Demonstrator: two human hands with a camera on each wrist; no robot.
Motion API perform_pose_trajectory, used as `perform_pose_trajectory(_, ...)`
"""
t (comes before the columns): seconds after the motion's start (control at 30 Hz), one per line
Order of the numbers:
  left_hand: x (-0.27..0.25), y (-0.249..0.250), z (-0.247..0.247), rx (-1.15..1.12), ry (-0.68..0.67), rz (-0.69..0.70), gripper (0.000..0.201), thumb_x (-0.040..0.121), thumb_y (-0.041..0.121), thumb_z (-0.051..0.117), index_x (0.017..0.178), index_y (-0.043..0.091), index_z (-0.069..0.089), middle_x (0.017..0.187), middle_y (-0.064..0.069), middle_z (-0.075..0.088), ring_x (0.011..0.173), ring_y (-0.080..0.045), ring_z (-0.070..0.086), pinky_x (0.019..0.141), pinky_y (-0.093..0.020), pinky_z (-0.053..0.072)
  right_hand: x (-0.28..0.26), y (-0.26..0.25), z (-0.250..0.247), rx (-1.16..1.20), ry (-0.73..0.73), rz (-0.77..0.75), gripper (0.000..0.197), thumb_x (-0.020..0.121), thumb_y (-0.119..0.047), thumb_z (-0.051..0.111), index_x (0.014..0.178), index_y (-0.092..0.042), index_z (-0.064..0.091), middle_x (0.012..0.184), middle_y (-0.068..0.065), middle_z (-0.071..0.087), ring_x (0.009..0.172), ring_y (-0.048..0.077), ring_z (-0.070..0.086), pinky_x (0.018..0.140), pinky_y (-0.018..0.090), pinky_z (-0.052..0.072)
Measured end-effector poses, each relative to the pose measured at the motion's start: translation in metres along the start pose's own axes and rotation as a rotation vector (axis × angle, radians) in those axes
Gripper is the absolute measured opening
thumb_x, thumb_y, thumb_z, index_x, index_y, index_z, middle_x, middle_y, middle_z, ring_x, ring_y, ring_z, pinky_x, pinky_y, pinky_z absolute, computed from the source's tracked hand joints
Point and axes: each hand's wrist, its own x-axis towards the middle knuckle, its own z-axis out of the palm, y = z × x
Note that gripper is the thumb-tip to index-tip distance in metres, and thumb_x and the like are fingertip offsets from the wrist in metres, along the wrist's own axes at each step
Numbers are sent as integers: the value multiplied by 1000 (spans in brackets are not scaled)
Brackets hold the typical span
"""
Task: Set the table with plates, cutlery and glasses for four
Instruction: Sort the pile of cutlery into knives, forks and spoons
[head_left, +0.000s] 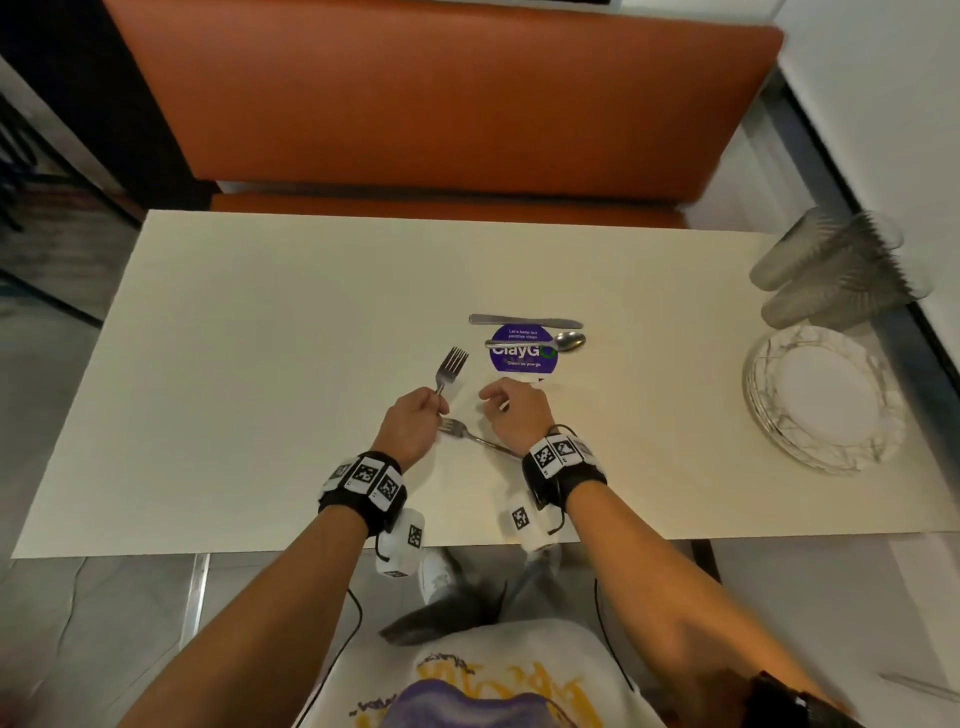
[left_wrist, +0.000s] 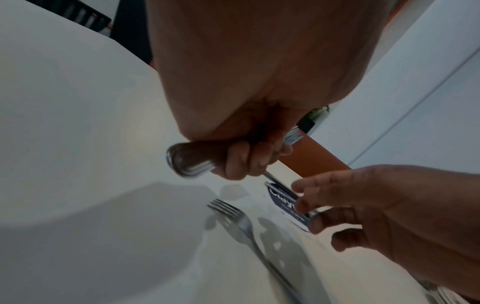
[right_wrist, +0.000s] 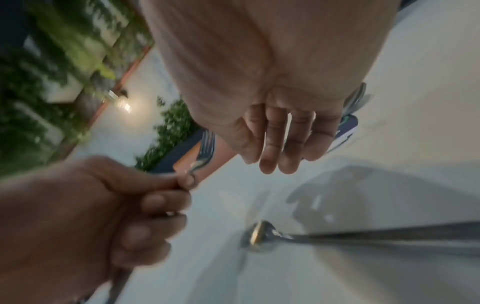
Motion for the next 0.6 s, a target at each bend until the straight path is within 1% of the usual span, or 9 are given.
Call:
perform_pose_trajectory(0.07,-1,-9,-10,43,43,-8,34,105,16,40,82,17,64,78,5,60,75,-21,52,72,-32,40,1,2,14,-107,-96,-15,19,91,-14,62,108,-14,70,108,5,71,98,22,64,91,36,52)
perform_pose_trajectory(0.1,-2,-14,-14,55,64,-20,33,105,16,40,84,16,65,80,5,60,77,-21,53,74,-31,40,1,1,20,-164,-143,-14,23,89,-18,66,112,-14,68,109,6,68,101,23,62,92,36,51)
perform_pose_trajectory(0.2,-5,-25,-22,48,102,-55,33,104,16,40,87,16,68,81,5,61,80,-21,55,76,-32,41,0,3,38,-322,-219,-55,43,85,-28,74,124,-17,59,119,5,61,112,26,54,95,37,47)
perform_pose_trajectory(0.27,-6,-31,-25,15,119,-80,32,104,17,41,86,18,68,81,3,62,78,-21,56,74,-32,42,-2,2,47,-407,-244,-104,48,84,-26,74,127,-17,54,125,5,57,115,27,51,97,39,45)
perform_pose_trajectory(0.33,-6,-34,-26,-18,128,-104,31,102,16,41,86,19,68,82,2,62,73,-19,54,72,-31,41,-2,0,53,-462,-236,-152,37,88,-21,70,121,-14,55,122,7,58,113,30,52,94,40,46)
perform_pose_trajectory(0.4,-6,-35,-27,-43,130,-111,31,102,16,41,87,18,68,80,2,62,69,-16,53,66,-30,41,-2,-1,57,-480,-212,-170,22,93,-16,61,114,-10,57,117,10,58,109,30,53,90,40,47)
perform_pose_trajectory(0.5,-6,-32,-27,-78,129,-102,30,102,14,41,91,13,69,76,-1,63,65,-18,55,57,-27,41,-1,-1,54,-445,-193,-140,19,96,-10,53,113,-7,60,115,12,59,108,29,54,91,38,48)
perform_pose_trajectory(0.53,-6,-30,-26,-91,126,-94,29,103,13,40,93,10,68,75,-3,64,62,-19,57,54,-27,42,0,-2,50,-416,-162,-127,18,96,-10,52,111,-7,62,113,13,62,106,29,56,89,36,48)
perform_pose_trajectory(0.6,-2,-26,-25,-124,112,-70,30,106,12,39,95,7,66,77,-10,68,62,-23,64,54,-30,47,2,-6,38,-299,-71,-74,16,95,-11,54,104,-7,66,103,13,67,94,28,61,79,33,49)
